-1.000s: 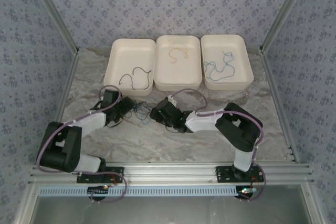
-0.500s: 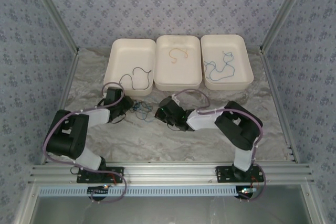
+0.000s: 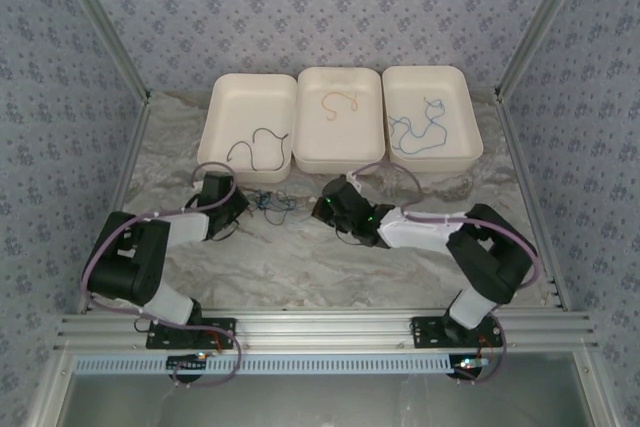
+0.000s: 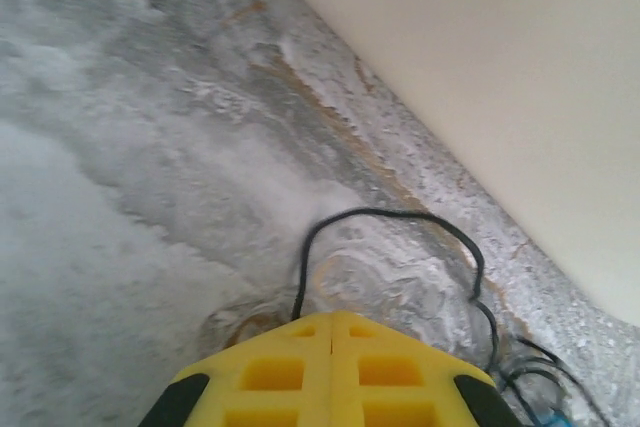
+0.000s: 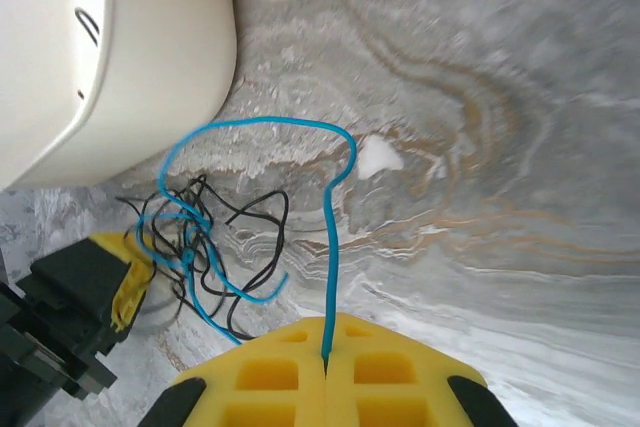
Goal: Untangle the cables
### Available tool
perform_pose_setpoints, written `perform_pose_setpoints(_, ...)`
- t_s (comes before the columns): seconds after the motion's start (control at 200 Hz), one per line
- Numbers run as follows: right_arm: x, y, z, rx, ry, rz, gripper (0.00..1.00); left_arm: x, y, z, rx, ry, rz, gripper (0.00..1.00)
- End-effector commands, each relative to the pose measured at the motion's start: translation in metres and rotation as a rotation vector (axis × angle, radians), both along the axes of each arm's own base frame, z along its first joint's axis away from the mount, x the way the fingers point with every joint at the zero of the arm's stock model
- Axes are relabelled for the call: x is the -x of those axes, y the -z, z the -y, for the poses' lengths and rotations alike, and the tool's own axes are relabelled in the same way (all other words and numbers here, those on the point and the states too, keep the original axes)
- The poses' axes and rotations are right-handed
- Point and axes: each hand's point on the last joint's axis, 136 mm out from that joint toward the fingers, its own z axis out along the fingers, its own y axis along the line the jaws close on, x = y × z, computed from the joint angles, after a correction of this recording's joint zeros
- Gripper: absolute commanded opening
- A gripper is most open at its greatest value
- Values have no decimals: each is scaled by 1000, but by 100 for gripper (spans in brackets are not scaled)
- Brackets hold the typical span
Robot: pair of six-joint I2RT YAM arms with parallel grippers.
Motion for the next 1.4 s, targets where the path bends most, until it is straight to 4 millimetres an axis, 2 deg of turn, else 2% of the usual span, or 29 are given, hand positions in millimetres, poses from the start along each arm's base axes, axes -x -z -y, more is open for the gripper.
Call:
perform_pose_setpoints(0.0, 0, -12, 41, 94, 59, 31, 0, 14, 1, -17, -80, -22, -27, 0)
perform_pose_setpoints(0.115, 4, -35, 83, 137, 113, 61, 0, 18, 6, -26, -90, -29, -54, 0)
perform_pose_setpoints(0.43, 22, -134, 201, 202, 283, 210, 0, 28, 6, -39, -112, -63, -76, 0)
perform_pose_setpoints(0.525, 23, -169, 227, 195, 331, 265, 0, 32, 3, -44, -118, -74, -74, 0)
perform_pose_setpoints(0.63, 15, -223, 243, 170, 356, 350, 0, 37, 1, -48, -125, -84, -76, 0)
perform_pose_setpoints(0.72, 10, -269, 249, 153, 361, 426, 0, 40, 0, -53, -132, -96, -83, 0)
perform_pose_setpoints(0.744, 11, -295, 251, 136, 364, 475, 0, 41, 0, -55, -133, -102, -85, 0)
perform_pose_setpoints(0.819, 10, -334, 252, 114, 367, 546, 0, 43, -3, -59, -132, -112, -82, 0)
perform_pose_setpoints(0.929, 8, -377, 243, 69, 320, 619, 0, 45, -9, -62, -122, -115, -71, 0)
perform_pose_setpoints(0.989, 3, -390, 231, 29, 271, 628, 0, 43, -17, -61, -113, -107, -49, 0)
perform_pose_setpoints(1.099, -3, -397, 207, -5, 187, 623, 0, 37, -36, -51, -86, -68, 20, 0)
perform_pose_setpoints(1.249, 6, -412, 183, 0, 113, 670, 0, 32, -77, -26, -97, 37, 134, 0)
perform_pose_setpoints(1.319, 12, -422, 175, -11, 82, 693, 0, 32, -100, -10, -85, 93, 209, 13)
perform_pose_setpoints(1.394, 17, -430, 165, -30, 46, 710, 0, 37, -123, 5, -70, 143, 285, 37)
